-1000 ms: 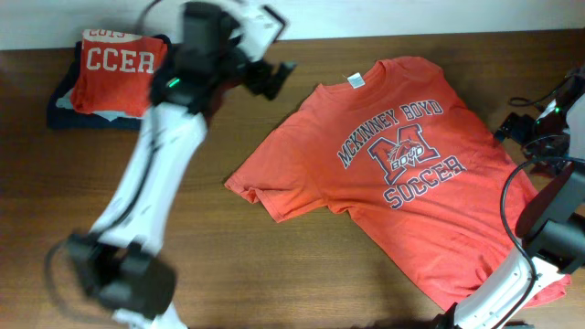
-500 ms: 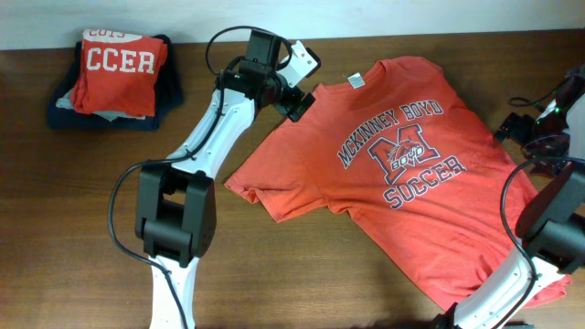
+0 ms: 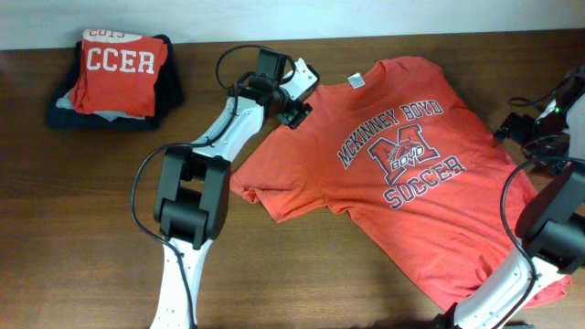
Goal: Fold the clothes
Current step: 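Raise the left arm and reach toward the shirt's top-left collar area, then grasp the shirt's left shoulder with the left gripper and pull it up-left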
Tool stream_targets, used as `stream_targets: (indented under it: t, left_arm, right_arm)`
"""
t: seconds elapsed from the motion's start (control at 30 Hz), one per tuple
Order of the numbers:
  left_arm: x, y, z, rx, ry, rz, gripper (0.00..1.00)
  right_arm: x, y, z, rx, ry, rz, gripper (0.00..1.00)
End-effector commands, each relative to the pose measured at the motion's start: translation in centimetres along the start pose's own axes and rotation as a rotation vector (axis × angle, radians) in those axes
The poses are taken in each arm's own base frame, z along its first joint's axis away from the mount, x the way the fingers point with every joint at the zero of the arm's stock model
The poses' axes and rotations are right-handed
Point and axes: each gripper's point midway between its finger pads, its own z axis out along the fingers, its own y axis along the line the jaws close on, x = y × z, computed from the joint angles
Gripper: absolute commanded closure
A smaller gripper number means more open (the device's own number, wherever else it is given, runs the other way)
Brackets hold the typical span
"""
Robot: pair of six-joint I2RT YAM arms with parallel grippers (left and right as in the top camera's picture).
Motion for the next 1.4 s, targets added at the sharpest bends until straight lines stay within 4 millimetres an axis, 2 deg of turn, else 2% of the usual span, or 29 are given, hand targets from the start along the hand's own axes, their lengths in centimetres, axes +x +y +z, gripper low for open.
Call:
stream_targets:
  t: [0.0,0.1,0.4,0.57,0.67,0.87,1.0,1.13,1.37]
  left_arm:
    - [0.7,0.4,0.9,-0.022,0.021,0.008,0.16]
    - [1.1,0.3,1.3,-0.018,0.029,0.006,0.21]
    - [2.6,-0.5,2.0,0.010,0.072,-0.010,0.21]
    - [3.5,-1.7,2.0,0.069,0.100,-0.022,0.30]
    - [4.0,-1.9,2.1,0.077,0.117,-0.026,0.45]
    - [4.3,-2.1,2.1,0.083,0.129,-0.028,0.98]
    - [4.8,-1.8,2.1,0.071,0.147,-0.032,1.00]
    - [6.1,0.1,1.8,-0.011,0.197,-0.154,0.99]
    - [8.8,2.0,0.9,-0.017,0.258,-0.230,0.99]
  right_arm:
    - [0.0,-0.2,-0.4,0.007,-0.008,0.006,0.01]
    - [0.0,-0.2,-0.4,0.007,-0.008,0.006,0.02]
    - [0.0,-0.2,-0.4,0.007,-0.008,0.006,0.02]
    - [0.0,-0.2,-0.4,0.007,-0.008,0.006,0.02]
    - [0.0,-0.2,-0.4,0.007,-0.008,0.006,0.01]
    - [0.0,-0.2,-0.4,0.007,-0.008,0.006,0.01]
    - [0.0,-0.2,-0.4,0.007,-0.008,0.006,0.01]
    - [0.0,-0.2,-0.4,0.007,-0.008,0.006,0.01]
    - [0.0,-0.2,-0.4,0.007,-0.008,0.006,0.01]
